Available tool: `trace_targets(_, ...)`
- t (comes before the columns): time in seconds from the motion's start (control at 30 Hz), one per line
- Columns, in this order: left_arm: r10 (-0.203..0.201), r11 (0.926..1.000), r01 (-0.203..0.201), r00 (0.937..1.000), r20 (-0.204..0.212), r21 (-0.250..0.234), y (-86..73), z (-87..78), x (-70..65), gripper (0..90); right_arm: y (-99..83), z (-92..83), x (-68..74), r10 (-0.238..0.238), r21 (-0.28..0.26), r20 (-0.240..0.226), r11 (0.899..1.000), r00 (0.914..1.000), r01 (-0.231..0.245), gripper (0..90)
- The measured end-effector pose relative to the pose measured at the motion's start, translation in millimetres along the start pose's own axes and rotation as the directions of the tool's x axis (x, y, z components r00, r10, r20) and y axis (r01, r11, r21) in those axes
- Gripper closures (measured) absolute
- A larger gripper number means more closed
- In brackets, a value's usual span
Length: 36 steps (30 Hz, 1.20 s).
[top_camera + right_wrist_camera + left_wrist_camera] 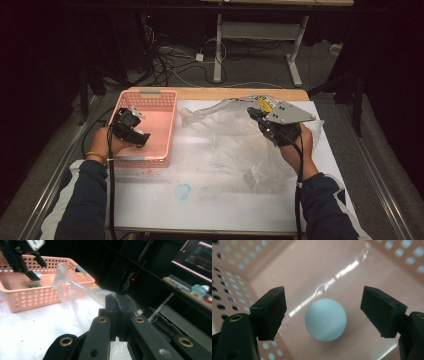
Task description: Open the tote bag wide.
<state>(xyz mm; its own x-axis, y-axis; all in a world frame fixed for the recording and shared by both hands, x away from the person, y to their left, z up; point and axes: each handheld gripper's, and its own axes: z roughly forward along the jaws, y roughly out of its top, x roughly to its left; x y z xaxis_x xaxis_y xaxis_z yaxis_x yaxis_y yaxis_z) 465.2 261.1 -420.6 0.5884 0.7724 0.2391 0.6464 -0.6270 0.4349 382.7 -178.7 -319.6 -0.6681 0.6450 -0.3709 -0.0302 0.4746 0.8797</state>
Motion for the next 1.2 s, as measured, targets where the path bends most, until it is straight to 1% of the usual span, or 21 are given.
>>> trace_targets(0.03,0.003,0.9989,-0.003,0.9999,0.010,0.047,-0.1,3.7,2.1,20.4,-1.4,0.8,0.3,0.000,0.002,-0.004,1.000,1.0000,0.000,90.0)
trace_targets(0.07,0.001,0.9978,-0.001,1.0000,0.009,0.066,-0.6,4.7,3.8,20.5,-2.8,1.6,1.0,0.002,0.005,-0.008,1.000,1.0000,-0.002,90.0)
trace_targets(0.17,-0.022,0.9963,0.019,0.9990,0.039,0.083,-2.1,5.6,9.8,29.8,-5.8,3.5,2.1,0.004,0.011,-0.016,1.000,0.9999,-0.004,90.0)
trace_targets(0.2,-0.029,0.9960,0.024,0.9979,0.058,0.086,-2.4,6.1,11.3,36.5,-7.8,4.8,2.7,0.007,0.016,-0.020,1.000,0.9998,-0.006,90.0)
trace_targets(0.23,-0.026,0.9960,0.020,0.9971,0.071,0.087,-2.5,6.2,11.6,36.5,-7.8,4.8,2.7,0.007,0.016,-0.020,1.000,0.9998,-0.006,90.0)
trace_targets(0.27,-0.016,0.9962,0.009,0.9969,0.077,0.087,-2.4,6.3,10.9,43.2,-8.6,5.1,2.8,0.008,0.015,-0.022,1.000,0.9997,-0.008,90.0)
trace_targets(0.3,-0.010,0.9958,0.003,0.9972,0.074,0.092,-1.9,6.5,10.1,46.8,-9.2,5.0,3.1,0.011,0.014,-0.023,1.000,0.9997,-0.011,90.0)
trace_targets(0.33,-0.006,0.9961,0.000,0.9972,0.075,0.088,-1.7,6.7,10.2,46.9,-9.6,4.8,3.1,0.012,0.014,-0.024,1.000,0.9996,-0.012,90.0)
trace_targets(0.43,0.002,0.9978,-0.007,0.9968,0.080,0.066,-1.4,6.6,9.9,47.6,-9.6,3.9,2.5,0.012,0.009,-0.013,1.000,0.9998,-0.012,90.0)
trace_targets(0.47,0.008,0.9984,-0.012,0.9975,0.070,0.056,-1.2,6.3,8.9,47.8,-9.2,3.5,2.1,0.010,0.006,-0.007,1.000,0.9999,-0.010,90.0)
trace_targets(0.6,0.004,1.0000,-0.004,0.9988,0.050,-0.005,0.2,4.1,6.3,48.0,-5.4,2.0,-1.9,0.004,0.001,0.015,1.000,0.9999,-0.004,90.0)
trace_targets(0.67,0.005,0.9996,-0.003,0.9984,0.056,-0.028,0.6,2.6,5.0,48.1,-2.1,0.5,-4.2,0.002,-0.005,0.023,1.000,0.9997,-0.002,90.0)
trace_targets(0.73,0.007,0.9986,-0.005,0.9991,0.042,-0.052,0.6,-0.2,3.9,48.0,1.0,-1.1,-5.3,-0.003,-0.010,0.032,1.000,0.9995,0.004,90.0)
trace_targets(0.77,0.003,0.9978,0.000,0.9990,0.045,-0.067,0.4,-2.6,4.2,48.1,1.6,-1.5,-5.3,0.001,-0.010,0.035,1.000,0.9994,0.000,90.0)
trace_targets(0.83,-0.002,0.9950,0.004,0.9996,0.027,-0.100,-0.5,-8.9,4.2,48.1,2.2,-2.0,-6.3,-0.004,-0.011,0.043,1.000,0.9991,0.004,90.0)
trace_targets(0.93,-0.010,0.9867,0.013,0.9998,0.018,-0.162,-3.1,-20.5,3.5,48.2,1.9,-2.0,-6.7,0.004,-0.014,0.049,1.000,0.9988,-0.004,90.0)
trace_targets(1.0,-0.019,0.9765,0.024,0.9995,0.026,-0.214,-4.9,-29.5,2.0,48.2,2.1,-2.2,-6.8,0.008,-0.021,0.053,1.000,0.9985,-0.007,90.0)
trace_targets(1.07,-0.019,0.9648,0.025,0.9994,0.028,-0.262,-6.7,-39.5,-1.0,48.2,2.2,-1.6,-6.8,0.010,-0.022,0.054,1.000,0.9985,-0.009,90.0)
trace_targets(1.1,-0.018,0.9545,0.029,0.9989,0.042,-0.297,-8.3,-45.6,-3.7,48.2,2.1,-1.1,-6.4,0.012,-0.018,0.052,1.000,0.9986,-0.011,90.0)
trace_targets(1.17,-0.018,0.9379,0.037,0.9983,0.056,-0.345,-10.1,-53.0,-9.4,48.2,1.6,-0.1,-5.8,0.016,-0.019,0.055,1.000,0.9983,-0.015,90.0)
trace_targets(1.2,-0.008,0.9314,0.028,0.9985,0.055,-0.363,-11.0,-57.0,-13.3,48.3,1.3,0.4,-5.5,0.020,-0.021,0.054,1.000,0.9983,-0.019,90.0)
